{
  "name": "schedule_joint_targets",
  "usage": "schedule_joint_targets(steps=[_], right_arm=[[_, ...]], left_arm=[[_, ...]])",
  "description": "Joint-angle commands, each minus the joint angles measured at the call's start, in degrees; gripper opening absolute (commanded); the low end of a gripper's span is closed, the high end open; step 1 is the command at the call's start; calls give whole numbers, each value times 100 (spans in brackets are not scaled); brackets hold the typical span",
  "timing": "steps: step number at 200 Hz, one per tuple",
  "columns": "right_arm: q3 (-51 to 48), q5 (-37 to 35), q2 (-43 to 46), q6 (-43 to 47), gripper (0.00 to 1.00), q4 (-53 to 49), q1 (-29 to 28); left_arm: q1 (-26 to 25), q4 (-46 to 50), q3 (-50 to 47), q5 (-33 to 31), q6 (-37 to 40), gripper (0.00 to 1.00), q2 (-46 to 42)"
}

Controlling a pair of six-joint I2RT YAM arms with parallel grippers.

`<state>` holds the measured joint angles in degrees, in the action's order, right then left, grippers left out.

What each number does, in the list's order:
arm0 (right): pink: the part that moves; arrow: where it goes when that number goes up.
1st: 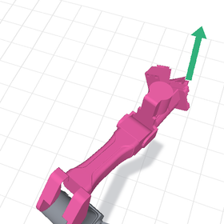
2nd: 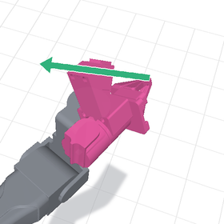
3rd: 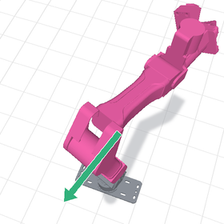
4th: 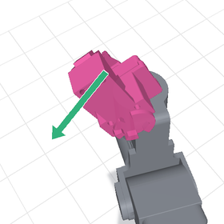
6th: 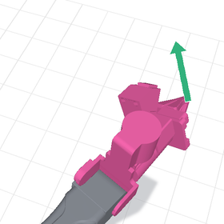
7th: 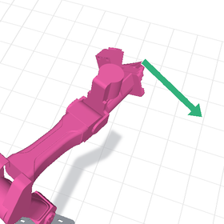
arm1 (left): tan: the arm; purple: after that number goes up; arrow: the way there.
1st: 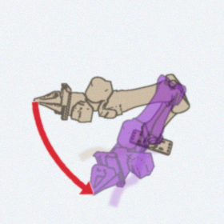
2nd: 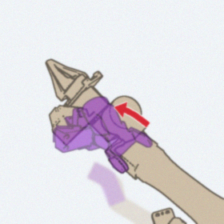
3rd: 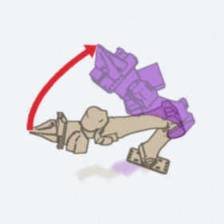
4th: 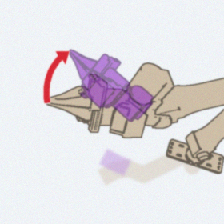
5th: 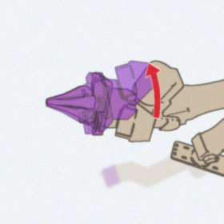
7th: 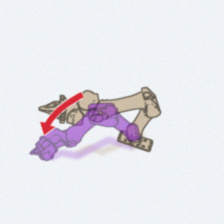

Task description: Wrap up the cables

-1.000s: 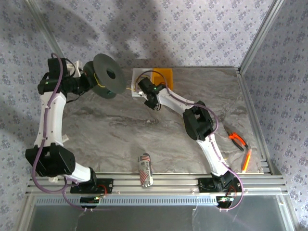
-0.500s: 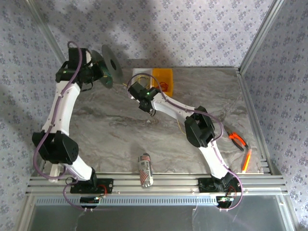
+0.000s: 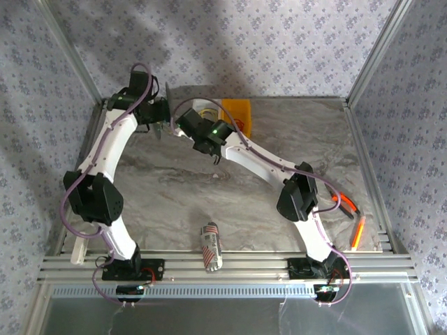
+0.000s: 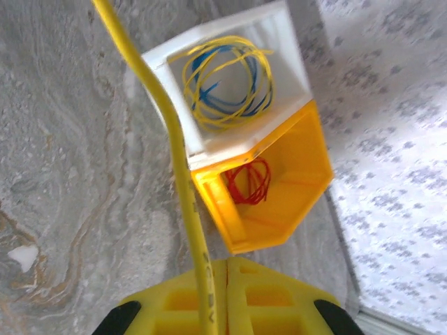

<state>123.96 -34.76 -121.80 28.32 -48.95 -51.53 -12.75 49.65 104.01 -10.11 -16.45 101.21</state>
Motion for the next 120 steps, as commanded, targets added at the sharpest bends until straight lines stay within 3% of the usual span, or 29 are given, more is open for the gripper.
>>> schedule_joint_targets(steps=[1, 66, 120], right_arm=[[616, -145, 293, 487, 0, 349, 2], [2056, 30, -172, 1097, 0, 540, 370], [2455, 604, -353, 1044, 0, 623, 917]], left_arm=[[-175, 254, 162, -170, 529, 0, -40], [-452, 662, -511, 9, 1340, 0, -488], [-545, 1043, -734, 251, 1772, 0, -629]])
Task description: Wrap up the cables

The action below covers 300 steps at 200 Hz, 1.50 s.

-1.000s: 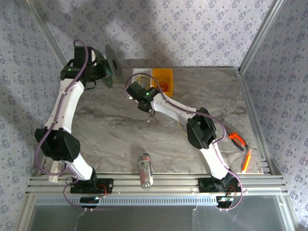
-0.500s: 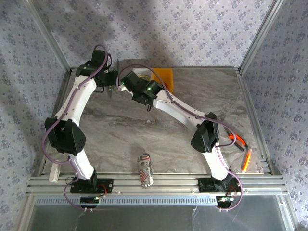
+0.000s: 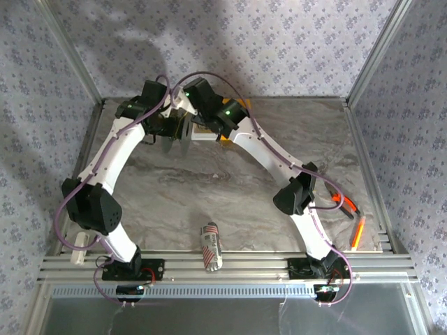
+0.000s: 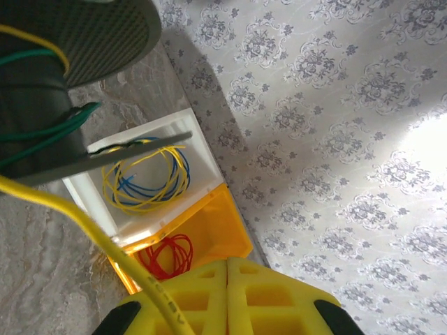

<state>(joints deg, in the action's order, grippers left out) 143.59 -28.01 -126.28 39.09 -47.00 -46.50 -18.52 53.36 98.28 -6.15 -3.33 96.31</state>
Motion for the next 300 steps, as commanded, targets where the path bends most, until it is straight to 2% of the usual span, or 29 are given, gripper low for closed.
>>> schedule_joint_targets(steps=[1, 58, 91, 137, 149, 160, 179, 204, 222, 243, 251, 256, 263, 277, 300], right_arm=[[493, -63, 91, -33, 0, 424, 427], [443, 592, -1, -98, 0, 526, 870], [190, 882, -18, -354, 0, 640, 1256], [-277, 1332, -59, -809, 0, 709, 1794], [-493, 1446, -13, -942, 8, 809, 1922], [-756, 1491, 47, -1109, 20, 984, 2024], [-1250, 1653, 192, -1399, 25, 1307, 2219], [-1803, 1841, 343, -1664, 30, 1683, 2444], [-2218, 1956, 480, -1830, 39, 1874, 2573], [-2884, 2129, 726, -2010, 41, 2242, 2711], [-3117, 2166, 799, -2036, 39, 2372, 2742], [-3245, 2169, 842, -2058, 35, 2433, 2768], [-3400, 2185, 895, -2084, 25, 2504, 2799], [-3681, 2253, 993, -2133, 0, 2623, 2854], [-4065, 2343, 1176, -2157, 0, 2752, 2909]], left_arm=[[33, 678, -165, -147, 472, 0, -139], [-248, 921, -567, -180, 1111, 0, -301], [-257, 845, -980, 326, 1680, 0, -869], [-207, 873, -856, 827, 2067, 0, -1380], [-113, 762, -811, 1011, 2027, 0, -1505], [59, 660, -778, 1513, 2008, 0, -1633], [373, 494, -700, 2177, 1907, 0, -1794], [578, 502, -520, 2529, 1868, 0, -1868], [689, 433, -485, 2774, 1807, 0, -1929], [826, 351, -468, 3060, 1740, 0, -2012], [870, 341, -444, 3139, 1736, 0, -2029], [883, 329, -425, 3169, 1724, 0, -2044], [910, 325, -402, 3233, 1714, 0, -2058], [971, 325, -318, 3332, 1684, 0, -2065], [1152, 183, -274, 3825, 1532, 0, -2127]])
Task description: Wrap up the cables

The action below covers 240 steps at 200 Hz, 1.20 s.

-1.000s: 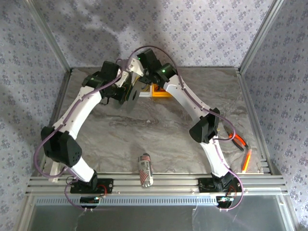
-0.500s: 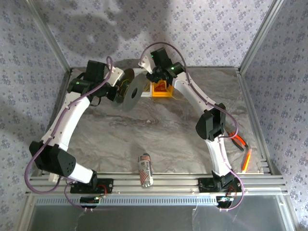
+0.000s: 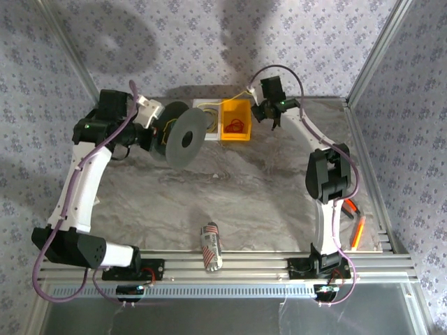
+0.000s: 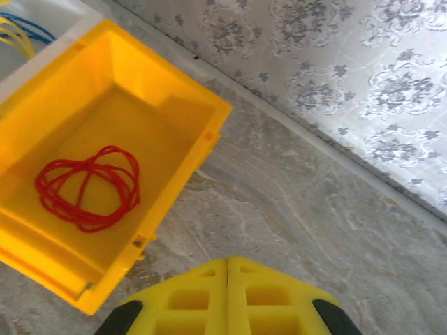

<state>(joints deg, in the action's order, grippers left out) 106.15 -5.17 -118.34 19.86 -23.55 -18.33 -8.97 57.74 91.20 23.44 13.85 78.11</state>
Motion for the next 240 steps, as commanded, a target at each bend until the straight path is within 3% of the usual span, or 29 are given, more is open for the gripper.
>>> schedule_joint_targets(steps=[1, 23, 48, 69, 117, 141, 175, 240], right_arm=[[-335, 64, 387, -235, 0, 405, 92], [-431, 104, 432, -303, 0, 259, 161], [50, 126, 140, -451, 0, -650, 186], [122, 74, 45, -629, 0, -1055, 99], [-341, -122, 213, -1282, 0, -1493, -299], [-591, -443, 314, -1461, 0, -1565, -645], [-741, -969, 409, -1676, 0, -1748, -1170], [-164, -2279, 385, -1688, 0, -2554, -2387]], left_arm=[[204, -263, 425, 882, -196, 0, -306], [523, -537, 476, 2009, -500, 0, -404], [734, -1082, 577, 3407, -924, 0, -570], [828, -1822, 630, 3684, -1532, 0, -607], [862, -4310, 654, 4057, -3774, 0, -255], [854, -4445, 944, 3318, -4267, 0, -40], [1013, -4570, 1032, 1643, -5391, 0, 343], [853, -3760, 949, -1251, -4987, 0, 812]])
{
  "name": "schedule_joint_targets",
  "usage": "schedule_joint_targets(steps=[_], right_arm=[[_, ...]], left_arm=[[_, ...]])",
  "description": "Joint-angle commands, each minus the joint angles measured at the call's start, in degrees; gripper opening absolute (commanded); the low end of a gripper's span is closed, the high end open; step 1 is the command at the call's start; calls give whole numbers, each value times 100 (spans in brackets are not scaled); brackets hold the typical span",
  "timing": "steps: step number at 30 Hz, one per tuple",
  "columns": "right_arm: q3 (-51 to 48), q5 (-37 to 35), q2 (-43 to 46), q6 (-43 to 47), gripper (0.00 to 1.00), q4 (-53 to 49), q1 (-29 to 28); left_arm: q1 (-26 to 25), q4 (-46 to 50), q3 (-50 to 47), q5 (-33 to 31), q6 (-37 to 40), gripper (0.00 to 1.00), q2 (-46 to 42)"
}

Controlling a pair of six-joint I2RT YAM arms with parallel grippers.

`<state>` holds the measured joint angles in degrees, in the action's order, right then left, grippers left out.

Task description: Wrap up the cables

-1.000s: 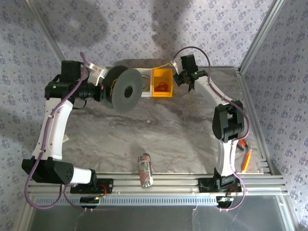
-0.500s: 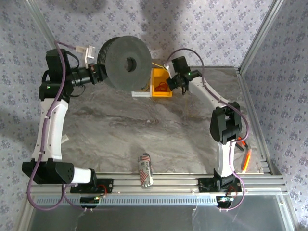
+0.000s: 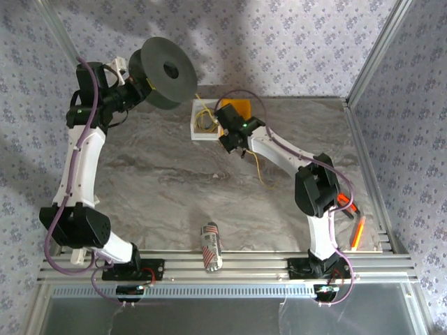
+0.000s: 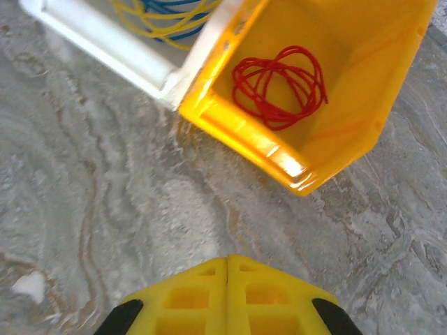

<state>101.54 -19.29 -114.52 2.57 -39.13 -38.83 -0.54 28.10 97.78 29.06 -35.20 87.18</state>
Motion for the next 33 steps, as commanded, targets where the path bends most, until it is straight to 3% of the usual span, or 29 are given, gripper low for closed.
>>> schedule_joint_targets(steps=[1, 7, 15, 25, 30, 33], right_arm=[[310, -884, -3, 46, 0, -1002, -349], [1287, -1301, -165, 212, 0, -1451, -1023], [2578, -1749, -141, 1015, 0, -1772, -1413], [4551, -1449, -783, 2199, 0, -1662, -873], [5578, -1306, -1177, 2328, 0, -1623, -542], [5491, -1185, -1026, 1820, 0, -1593, -420]], left_arm=[[5, -792, 284, -1863, -69, 0, -95], [-759, 284, 1058, -3374, 1028, 0, 675], [-1629, 1039, 1574, -4507, 2271, 0, 1578], [-2115, 2993, 2906, -4787, 3417, 0, 2616], [-2057, 4184, 3743, -4618, 3052, 0, 3067], [-1940, 4099, 2960, -4290, 2598, 0, 2729]])
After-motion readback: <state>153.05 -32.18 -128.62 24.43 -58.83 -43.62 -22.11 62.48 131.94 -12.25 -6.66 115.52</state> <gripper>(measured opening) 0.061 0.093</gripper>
